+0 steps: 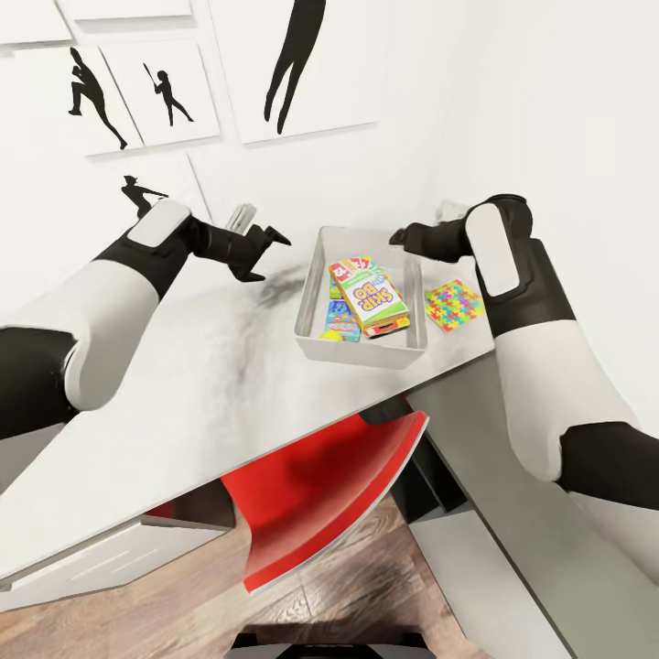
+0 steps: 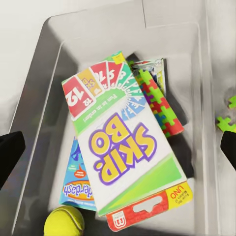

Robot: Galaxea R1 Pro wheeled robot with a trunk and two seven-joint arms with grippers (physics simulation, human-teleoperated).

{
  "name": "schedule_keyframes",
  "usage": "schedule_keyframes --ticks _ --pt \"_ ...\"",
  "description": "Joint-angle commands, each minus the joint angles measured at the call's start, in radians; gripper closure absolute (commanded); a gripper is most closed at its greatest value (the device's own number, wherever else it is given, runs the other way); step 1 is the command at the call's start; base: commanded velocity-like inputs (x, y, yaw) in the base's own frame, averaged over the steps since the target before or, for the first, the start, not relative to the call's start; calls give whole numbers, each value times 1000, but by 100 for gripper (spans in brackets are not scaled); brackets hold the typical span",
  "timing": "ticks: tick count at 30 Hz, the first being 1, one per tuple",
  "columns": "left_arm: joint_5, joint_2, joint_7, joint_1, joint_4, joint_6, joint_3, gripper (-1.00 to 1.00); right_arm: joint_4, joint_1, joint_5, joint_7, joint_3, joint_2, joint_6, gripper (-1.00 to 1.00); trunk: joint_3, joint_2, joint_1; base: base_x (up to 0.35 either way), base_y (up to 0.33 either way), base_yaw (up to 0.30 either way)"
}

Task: Put all the toys in the child's room - the three board games (two on the bed and one on the table), the two jigsaw puzzles on the table, and the tennis ball on the table - inside the toy box on the table in the child's room.

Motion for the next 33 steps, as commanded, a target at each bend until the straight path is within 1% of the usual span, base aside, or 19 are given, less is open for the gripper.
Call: schedule_keyframes --ticks 1,8,20,33 --pt "6 -1 7 -5 7 -2 -5 -100 -2 -3 -11 -11 -7 0 1 -100 -2 -2 1 0 0 0" --pt "-9 -1 8 -16 29 -12 -8 -100 -17 -8 -18 -9 -31 -4 -4 -100 -2 -2 1 0 0 -2" --pt "-39 6 9 -15 36 -26 -8 -100 -58 -1 -24 -8 -32 1 0 -100 -2 -2 1 0 0 -115" --pt "-48 19 3 -10 37 -39 -10 -100 -64 28 -26 -6 -28 6 1 -100 -2 -2 1 0 0 -37"
